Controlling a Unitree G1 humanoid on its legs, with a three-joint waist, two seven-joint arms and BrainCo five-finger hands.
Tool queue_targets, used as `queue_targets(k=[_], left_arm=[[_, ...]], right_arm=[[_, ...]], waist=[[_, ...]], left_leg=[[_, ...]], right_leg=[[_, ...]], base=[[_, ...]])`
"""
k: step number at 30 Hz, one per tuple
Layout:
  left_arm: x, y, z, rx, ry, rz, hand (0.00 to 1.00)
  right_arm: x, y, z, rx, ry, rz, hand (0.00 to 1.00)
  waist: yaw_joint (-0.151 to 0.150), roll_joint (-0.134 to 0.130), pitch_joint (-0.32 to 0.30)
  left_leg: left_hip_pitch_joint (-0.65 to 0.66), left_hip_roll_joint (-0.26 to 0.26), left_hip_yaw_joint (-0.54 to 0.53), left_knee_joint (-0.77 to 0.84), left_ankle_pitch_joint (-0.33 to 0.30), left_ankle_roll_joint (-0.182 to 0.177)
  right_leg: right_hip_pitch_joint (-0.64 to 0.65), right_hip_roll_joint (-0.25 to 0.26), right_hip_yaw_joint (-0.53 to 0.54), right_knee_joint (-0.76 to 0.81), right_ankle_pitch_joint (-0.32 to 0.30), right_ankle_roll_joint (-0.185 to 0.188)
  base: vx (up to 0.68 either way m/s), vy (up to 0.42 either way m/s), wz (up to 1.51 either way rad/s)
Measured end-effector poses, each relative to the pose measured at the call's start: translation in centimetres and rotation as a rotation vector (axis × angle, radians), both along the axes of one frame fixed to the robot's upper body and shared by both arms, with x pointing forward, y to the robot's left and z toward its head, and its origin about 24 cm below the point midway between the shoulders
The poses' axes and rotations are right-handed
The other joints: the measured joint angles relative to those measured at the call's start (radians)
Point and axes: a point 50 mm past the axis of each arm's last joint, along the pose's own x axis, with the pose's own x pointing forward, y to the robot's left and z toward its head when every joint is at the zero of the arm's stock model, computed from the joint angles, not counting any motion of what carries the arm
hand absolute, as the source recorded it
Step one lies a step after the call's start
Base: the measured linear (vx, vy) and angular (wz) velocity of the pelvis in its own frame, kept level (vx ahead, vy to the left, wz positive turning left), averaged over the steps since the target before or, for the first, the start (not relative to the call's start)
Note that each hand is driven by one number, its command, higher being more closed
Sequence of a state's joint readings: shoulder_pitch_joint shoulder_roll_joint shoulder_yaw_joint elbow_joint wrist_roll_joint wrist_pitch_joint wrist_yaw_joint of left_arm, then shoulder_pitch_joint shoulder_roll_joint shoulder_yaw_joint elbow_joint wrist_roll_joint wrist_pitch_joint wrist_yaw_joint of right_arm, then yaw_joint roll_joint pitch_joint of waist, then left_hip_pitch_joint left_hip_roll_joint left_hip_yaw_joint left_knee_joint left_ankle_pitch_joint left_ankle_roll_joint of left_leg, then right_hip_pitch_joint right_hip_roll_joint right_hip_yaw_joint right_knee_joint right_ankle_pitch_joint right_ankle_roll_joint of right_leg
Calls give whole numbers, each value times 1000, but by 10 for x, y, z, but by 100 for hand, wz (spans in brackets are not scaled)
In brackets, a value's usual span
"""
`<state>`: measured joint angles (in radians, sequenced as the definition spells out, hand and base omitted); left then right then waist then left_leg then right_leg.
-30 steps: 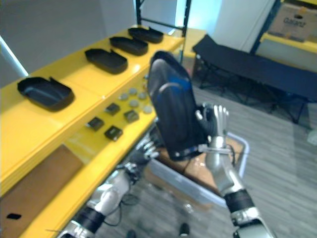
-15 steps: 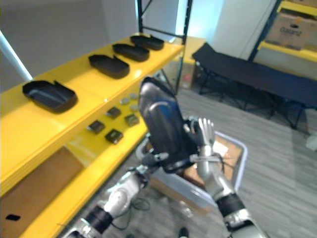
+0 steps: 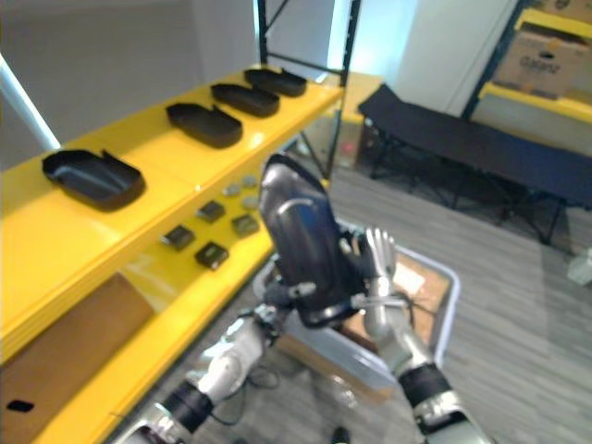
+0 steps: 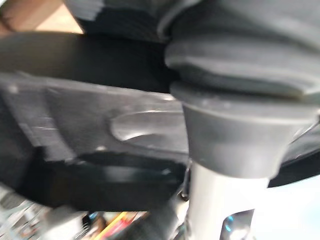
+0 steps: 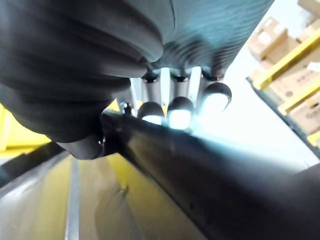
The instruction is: Walk over and take plastic housings, then place them on the shelf
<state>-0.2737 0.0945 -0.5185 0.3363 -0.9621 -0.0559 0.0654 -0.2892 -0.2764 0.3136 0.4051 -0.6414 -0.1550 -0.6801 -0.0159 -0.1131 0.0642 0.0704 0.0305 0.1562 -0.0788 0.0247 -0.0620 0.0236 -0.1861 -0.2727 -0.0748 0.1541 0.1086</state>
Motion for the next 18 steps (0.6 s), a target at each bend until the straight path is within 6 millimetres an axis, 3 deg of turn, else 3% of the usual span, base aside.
queue_targets(k=[7,18], left_arm=[[6,6,6,-45,-13,69,100],[12,19,6,-27,-19,136,100]], right_arm=[[-5,4,-5,52,5,-8,100],[-8,23,5,140,-60,60,100]], waist=[[2,-1,0],[4,-14,5]], left_leg=[[3,0,0,0,0,0],[4,12,2,0,0,-2]], right_leg=[[3,0,0,0,0,0],[4,12,0,-3,-1,-3]], base=[[0,0,0],[0,0,0]])
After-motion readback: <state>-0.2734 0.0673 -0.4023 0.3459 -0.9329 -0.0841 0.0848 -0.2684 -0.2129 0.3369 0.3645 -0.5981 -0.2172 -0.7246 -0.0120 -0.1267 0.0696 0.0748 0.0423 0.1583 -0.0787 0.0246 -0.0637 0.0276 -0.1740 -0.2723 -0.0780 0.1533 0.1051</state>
